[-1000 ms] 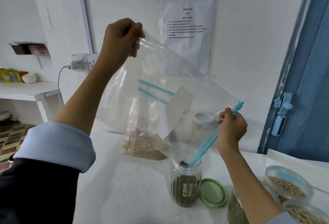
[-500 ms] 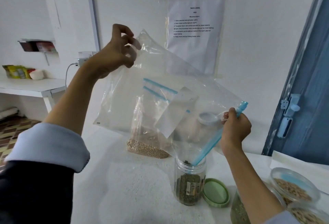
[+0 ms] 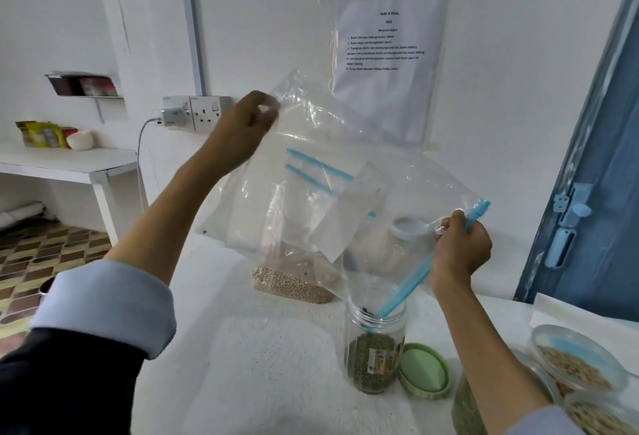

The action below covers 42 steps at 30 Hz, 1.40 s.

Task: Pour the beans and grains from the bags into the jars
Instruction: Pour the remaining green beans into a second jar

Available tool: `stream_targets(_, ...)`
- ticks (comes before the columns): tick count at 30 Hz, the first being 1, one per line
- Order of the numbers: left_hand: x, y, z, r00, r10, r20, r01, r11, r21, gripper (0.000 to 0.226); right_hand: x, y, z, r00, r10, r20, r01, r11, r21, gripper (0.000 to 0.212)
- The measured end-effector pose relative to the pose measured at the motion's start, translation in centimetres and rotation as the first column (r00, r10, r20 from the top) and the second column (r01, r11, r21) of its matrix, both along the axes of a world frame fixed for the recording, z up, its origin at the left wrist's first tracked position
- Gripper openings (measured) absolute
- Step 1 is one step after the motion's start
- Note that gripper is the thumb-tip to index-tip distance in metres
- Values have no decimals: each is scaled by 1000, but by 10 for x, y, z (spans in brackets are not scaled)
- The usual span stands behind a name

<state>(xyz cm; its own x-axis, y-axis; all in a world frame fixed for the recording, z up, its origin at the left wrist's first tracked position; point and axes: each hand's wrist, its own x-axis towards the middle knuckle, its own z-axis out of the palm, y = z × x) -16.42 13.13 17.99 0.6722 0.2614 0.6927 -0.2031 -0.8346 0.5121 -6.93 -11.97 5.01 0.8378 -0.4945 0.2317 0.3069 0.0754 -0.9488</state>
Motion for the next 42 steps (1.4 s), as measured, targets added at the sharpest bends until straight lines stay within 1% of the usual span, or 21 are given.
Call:
stream_targets(2,-2,5,-1,982,-92,-164,95,995,13,57,0,0,0,1000,-6,-5,6,1000,-4,24)
stream_targets(4,-4,11,-1,952,-111,-287,133,990,57,88,1,-1,-1,1000,-15,-5,15,1000,-7,28)
stream_targets(6,-3,15,-2,951,-76,-299,102,992,71,94,2,-2,-1,1000,-13,-7,13,1000,-10,28)
stream_targets(8,-1,18,-5,976,-17,-218,13,1000,-20,85,3,-2,-2,1000,-11,-11,11,1000,-11,28)
stream_targets(9,-1,21,-7,984,25,-179,-35,998,-55,75,3,-2,-2,1000,-10,-14,10,1000,-8,27)
stream_targets(11,-1,27,-9,978,112,-178,-119,993,-26,43,4,-2,-3,1000,-10,-16,10,1000,3,24)
stream_targets(12,-2,29,-11,977,107,-184,-113,993,-21,27,4,-2,-3,1000,-12,-18,12,1000,9,22)
stream_targets(14,-6,30,-15,983,3,-184,-27,992,-127,2,4,-3,-3,1000,-15,-22,15,1000,24,22)
stream_targets(16,-5,28,-19,987,-32,-158,-3,976,-216,21,5,-2,-3,999,-17,-27,18,999,38,23)
stream_targets(18,-1,26,-24,990,9,-138,-33,985,-169,26,6,-2,-3,999,-13,-34,14,998,57,23)
stream_targets(21,4,25,-31,989,-14,-145,-1,995,-103,21,6,-2,-5,999,-6,-39,8,998,64,23)
stream_targets(23,2,25,-33,976,-58,-210,50,998,-42,8,6,-2,-5,999,-4,-40,6,999,54,23)
stream_targets(24,1,26,-34,964,-73,-254,69,997,-24,18,6,-2,-6,999,-6,-40,8,999,51,24)
stream_targets(26,-2,29,-36,936,-107,-334,97,994,-48,51,7,-3,-7,999,-8,-35,10,999,46,23)
stream_targets(27,-3,31,-37,928,-110,-355,95,994,-60,61,7,-3,-7,999,-8,-34,10,999,45,23)
stream_targets(29,-4,35,-39,928,-119,-354,86,991,-106,67,8,-2,-8,999,-10,-35,12,999,48,24)
stream_targets(31,-4,38,-42,944,-110,-310,51,980,-193,61,9,-2,-8,999,-11,-33,13,999,53,25)
stream_targets(34,-2,43,-45,961,-20,-275,-35,981,-193,24,10,-2,-9,1000,-5,-23,6,999,46,28)
stream_targets(35,-2,44,-47,964,-5,-266,-55,975,-214,16,10,-2,-9,1000,0,-17,0,999,44,28)
stream_targets(38,3,41,-50,962,38,-270,-108,962,-250,24,8,-2,-8,1000,-9,0,9,999,43,24)
stream_targets(42,12,33,-56,989,120,-87,-134,974,-183,28,8,-4,-6,1000,-11,29,10,999,46,25)
